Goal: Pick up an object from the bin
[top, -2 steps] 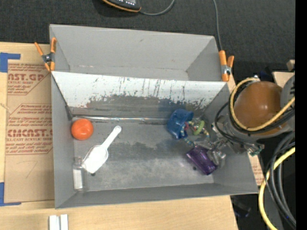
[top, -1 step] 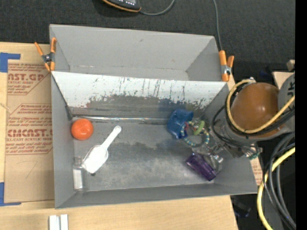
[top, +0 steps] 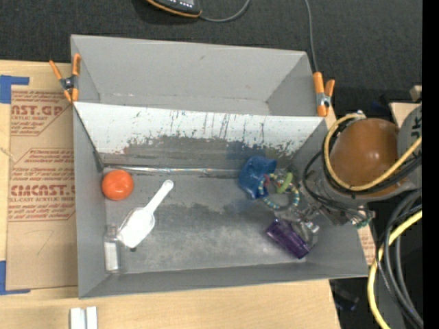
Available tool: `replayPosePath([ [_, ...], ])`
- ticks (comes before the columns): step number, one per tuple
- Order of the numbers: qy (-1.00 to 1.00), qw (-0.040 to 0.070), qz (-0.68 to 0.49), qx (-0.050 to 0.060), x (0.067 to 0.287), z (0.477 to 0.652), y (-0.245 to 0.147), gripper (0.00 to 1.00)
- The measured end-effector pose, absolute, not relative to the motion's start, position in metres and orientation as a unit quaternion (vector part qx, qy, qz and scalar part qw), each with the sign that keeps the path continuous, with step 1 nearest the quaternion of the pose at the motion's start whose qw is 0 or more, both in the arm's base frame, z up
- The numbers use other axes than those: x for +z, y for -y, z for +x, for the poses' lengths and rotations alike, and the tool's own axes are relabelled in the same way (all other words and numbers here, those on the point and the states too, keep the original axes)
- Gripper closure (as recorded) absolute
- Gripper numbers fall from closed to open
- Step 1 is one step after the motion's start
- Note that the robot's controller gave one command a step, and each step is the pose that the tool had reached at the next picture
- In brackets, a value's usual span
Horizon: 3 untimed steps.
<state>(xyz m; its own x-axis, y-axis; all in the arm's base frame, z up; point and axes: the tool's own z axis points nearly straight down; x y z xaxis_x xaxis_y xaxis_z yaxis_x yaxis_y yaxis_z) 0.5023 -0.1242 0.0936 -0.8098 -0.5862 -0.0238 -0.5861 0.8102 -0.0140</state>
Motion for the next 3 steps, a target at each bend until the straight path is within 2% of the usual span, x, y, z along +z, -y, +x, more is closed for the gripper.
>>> replayPosePath([
  [2, -0.951, 0.013, -0.308, -0.003, 0.094, 0.502, 0.124, 1.0],
  [3, -0.936, 0.015, -0.351, -0.003, 0.18, 0.57, 0.131, 1.0],
])
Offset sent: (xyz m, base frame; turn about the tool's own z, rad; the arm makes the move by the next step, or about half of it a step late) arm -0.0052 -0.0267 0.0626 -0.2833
